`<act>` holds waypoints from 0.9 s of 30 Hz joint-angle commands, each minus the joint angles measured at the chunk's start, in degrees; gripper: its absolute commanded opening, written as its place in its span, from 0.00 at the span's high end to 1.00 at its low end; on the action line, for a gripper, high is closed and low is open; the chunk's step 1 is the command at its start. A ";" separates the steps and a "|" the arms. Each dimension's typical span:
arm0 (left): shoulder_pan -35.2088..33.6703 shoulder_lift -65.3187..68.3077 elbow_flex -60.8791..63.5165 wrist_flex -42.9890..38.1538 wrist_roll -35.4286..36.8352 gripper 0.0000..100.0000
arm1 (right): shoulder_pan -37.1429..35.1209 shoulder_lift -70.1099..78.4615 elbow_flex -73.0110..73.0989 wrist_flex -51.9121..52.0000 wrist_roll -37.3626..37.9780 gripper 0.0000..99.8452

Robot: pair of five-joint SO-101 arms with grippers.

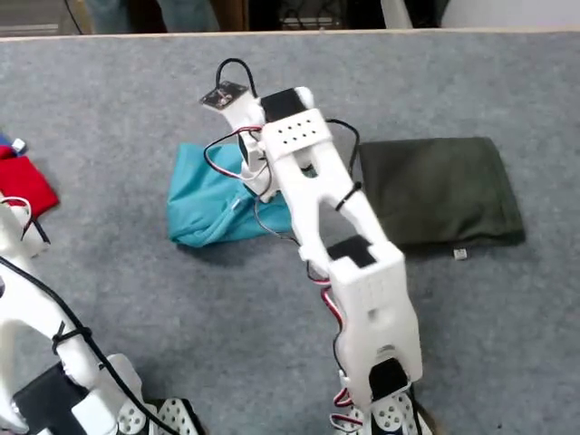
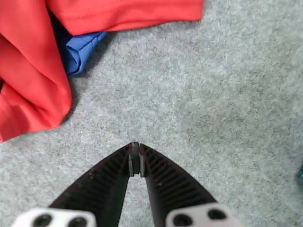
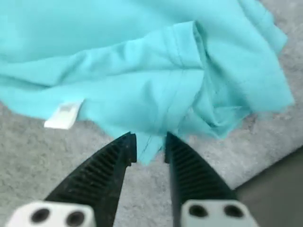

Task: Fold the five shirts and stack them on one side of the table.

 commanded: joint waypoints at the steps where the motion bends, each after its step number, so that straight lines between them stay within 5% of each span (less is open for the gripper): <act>1: -1.36 -2.20 -0.04 0.26 -0.18 0.97 | -0.88 3.03 -5.67 1.23 -0.44 0.85; 4: -2.51 -2.20 -0.13 -0.18 -0.26 0.97 | -0.79 5.76 -7.96 2.81 1.41 0.86; 8: -2.77 -2.20 -0.04 -0.18 -2.37 0.97 | -0.09 6.55 -9.71 4.04 1.76 0.99; 13: -2.86 -2.20 -0.04 -0.18 -2.46 0.97 | 4.04 5.67 -7.96 4.40 1.41 0.99; 27: -2.77 -2.11 -0.31 -0.26 -2.55 0.97 | 9.14 -18.24 24.84 4.22 14.95 0.98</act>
